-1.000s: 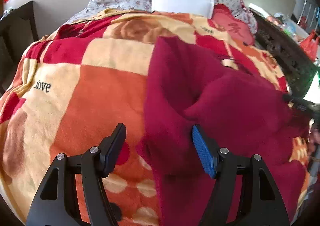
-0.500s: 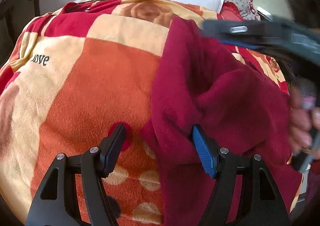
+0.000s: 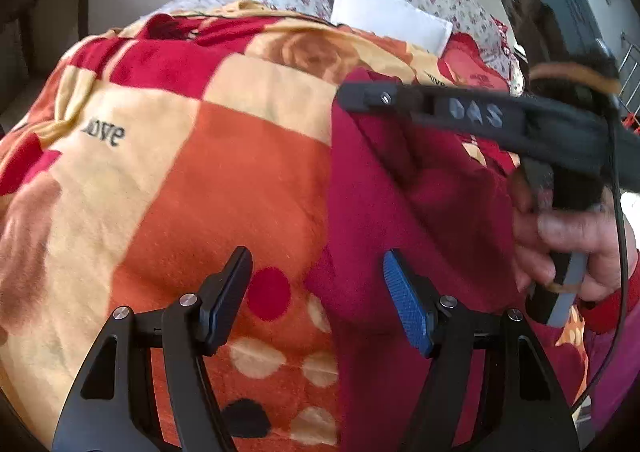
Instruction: Fold small clothes
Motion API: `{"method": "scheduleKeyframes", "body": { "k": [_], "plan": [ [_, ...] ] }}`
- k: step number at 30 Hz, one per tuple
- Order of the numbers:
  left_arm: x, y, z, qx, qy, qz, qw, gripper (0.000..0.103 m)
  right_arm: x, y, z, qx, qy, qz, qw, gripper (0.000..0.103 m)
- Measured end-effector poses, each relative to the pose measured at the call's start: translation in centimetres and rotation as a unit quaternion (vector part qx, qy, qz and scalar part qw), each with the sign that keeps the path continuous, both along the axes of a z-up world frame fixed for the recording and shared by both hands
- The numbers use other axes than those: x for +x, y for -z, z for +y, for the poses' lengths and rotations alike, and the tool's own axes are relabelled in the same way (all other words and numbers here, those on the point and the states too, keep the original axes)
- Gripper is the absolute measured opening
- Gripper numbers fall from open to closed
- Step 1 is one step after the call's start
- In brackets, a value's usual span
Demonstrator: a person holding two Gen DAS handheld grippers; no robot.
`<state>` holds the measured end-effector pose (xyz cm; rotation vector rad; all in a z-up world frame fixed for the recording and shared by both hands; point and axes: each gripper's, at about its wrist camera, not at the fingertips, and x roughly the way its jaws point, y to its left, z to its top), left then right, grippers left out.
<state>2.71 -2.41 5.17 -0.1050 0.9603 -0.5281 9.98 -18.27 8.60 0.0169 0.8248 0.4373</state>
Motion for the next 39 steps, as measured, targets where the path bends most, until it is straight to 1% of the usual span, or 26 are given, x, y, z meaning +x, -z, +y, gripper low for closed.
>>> {"method": "scheduleKeyframes", "body": {
  "k": [2, 4, 6, 7, 8, 10, 11, 12, 13, 14, 15, 17, 20, 21, 23, 24, 25, 26, 27, 30, 31, 34, 36, 37, 38, 39],
  "plan": [
    [0.2, -0.1, 0.1, 0.002, -0.005, -0.001, 1.0, 0.069, 1.2, 0.2, 0.6, 0.001, 0.008, -0.001, 1.0, 0.007],
    [0.3, 0.1, 0.1, 0.007, -0.009, 0.001, 0.9999, 0.069, 2.2, 1.3, 1.0, -0.004, 0.021, 0.005, 1.0, 0.007],
    [0.4, 0.1, 0.1, 0.009, -0.01, 0.004, 0.9999, 0.069, 2.5, 2.1, 0.6, 0.012, 0.034, 0.023, 0.999, 0.007],
    [0.3, 0.0, 0.1, 0.009, -0.011, 0.002, 0.9999, 0.069, 2.0, 1.9, -0.3, 0.04, 0.044, 0.034, 0.998, 0.007],
    [0.4, -0.1, 0.1, 0.01, -0.011, 0.0, 0.9999, 0.069, 1.4, 1.5, -1.0, 0.056, 0.048, 0.033, 0.997, 0.007],
    [0.5, -0.3, -0.1, 0.013, -0.008, -0.006, 0.9999, 0.069, -0.4, 0.4, -2.5, 0.054, 0.06, 0.017, 0.997, 0.011],
    [0.5, -0.4, -0.2, 0.013, -0.007, -0.009, 0.9999, 0.069, -1.7, -0.2, -3.4, 0.038, 0.069, 0.006, 0.997, 0.017],
    [0.6, -0.4, -0.4, 0.011, -0.006, -0.011, 0.9999, 0.069, -2.9, -0.6, -4.4, 0.019, 0.077, -0.002, 0.997, 0.029],
    [0.6, -0.4, -0.6, 0.009, -0.006, -0.011, 0.9999, 0.069, -4.0, -0.8, -5.1, 0.003, 0.081, -0.007, 0.997, 0.035],
    [0.7, -0.4, -0.8, 0.006, -0.005, -0.009, 0.9999, 0.069, -4.8, -0.8, -5.6, -0.009, 0.082, -0.009, 0.997, 0.044],
    [0.7, -0.4, -1.1, 0.003, -0.004, -0.008, 1.0, 0.069, -5.5, -0.6, -6.0, -0.022, 0.082, -0.009, 0.996, 0.046],
    [0.6, -0.3, -1.6, 0.003, -0.002, -0.008, 1.0, 0.069, -6.7, 0.1, -6.6, -0.05, 0.078, 0.0, 0.996, 0.046],
    [0.6, 0.1, -2.6, 0.02, 0.005, -0.011, 0.9997, 0.069, -7.1, 1.8, -7.2, -0.068, 0.066, 0.017, 0.995, 0.046],
    [0.6, 0.4, -2.8, 0.026, 0.008, -0.01, 0.9996, 0.069, -7.0, 2.4, -7.5, -0.071, 0.067, 0.022, 0.995, 0.046],
    [0.9, 1.1, -3.2, 0.041, 0.008, -0.003, 0.9991, 0.069, -7.0, 3.3, -8.1, -0.057, 0.064, 0.032, 0.996, 0.046],
    [1.0, 1.4, -3.2, 0.042, 0.007, 0.001, 0.9991, 0.069, -7.0, 3.5, -8.3, -0.055, 0.065, 0.032, 0.996, 0.04],
    [1.1, 1.6, -3.2, 0.042, 0.005, 0.005, 0.9991, 0.069, -7.1, 3.5, -8.3, -0.061, 0.068, 0.029, 0.995, 0.032],
    [1.1, 1.8, -3.2, 0.04, 0.002, 0.008, 0.9992, 0.069, -7.2, 3.4, -8.2, -0.07, 0.07, 0.027, 0.995, 0.014],
    [1.3, 1.9, -3.2, 0.038, -0.001, 0.012, 0.9992, 0.069, -7.2, 3.2, -8.2, -0.072, 0.071, 0.024, 0.995, 0.01],
    [1.3, 1.7, -3.3, 0.031, -0.007, 0.009, 0.9995, 0.069, -7.8, 1.8, -8.4, -0.082, 0.094, -0.013, 0.992, 0.008],
    [1.2, 1.5, -3.3, 0.029, -0.011, 0.005, 0.9995, 0.069, -7.7, 1.7, -8.5, -0.083, 0.104, -0.016, 0.991, 0.007],
    [1.1, 0.5, -3.5, 0.018, -0.021, -0.005, 0.9996, 0.069, -6.2, 2.7, -8.8, -0.086, 0.139, -0.007, 0.987, 0.007],
    [1.2, -0.3, -3.6, 0.013, -0.022, -0.01, 0.9996, 0.069, -6.3, 2.8, -8.7, -0.081, 0.147, -0.015, 0.986, 0.007],
    [1.2, -0.7, -3.7, 0.012, -0.02, -0.014, 0.9996, 0.069, -6.7, 2.4, -8.9, -0.069, 0.151, -0.012, 0.986, 0.007],
    [1.2, -1.0, -3.9, 0.012, -0.019, -0.019, 0.9996, 0.069, -7.1, 2.1, -9.1, -0.056, 0.154, -0.008, 0.986, 0.009],
    [1.3, -1.3, -4.2, 0.014, -0.016, -0.024, 0.9995, 0.069, -7.8, 1.6, -9.4, -0.043, 0.16, -0.003, 0.986, 0.014]
  ]
}}
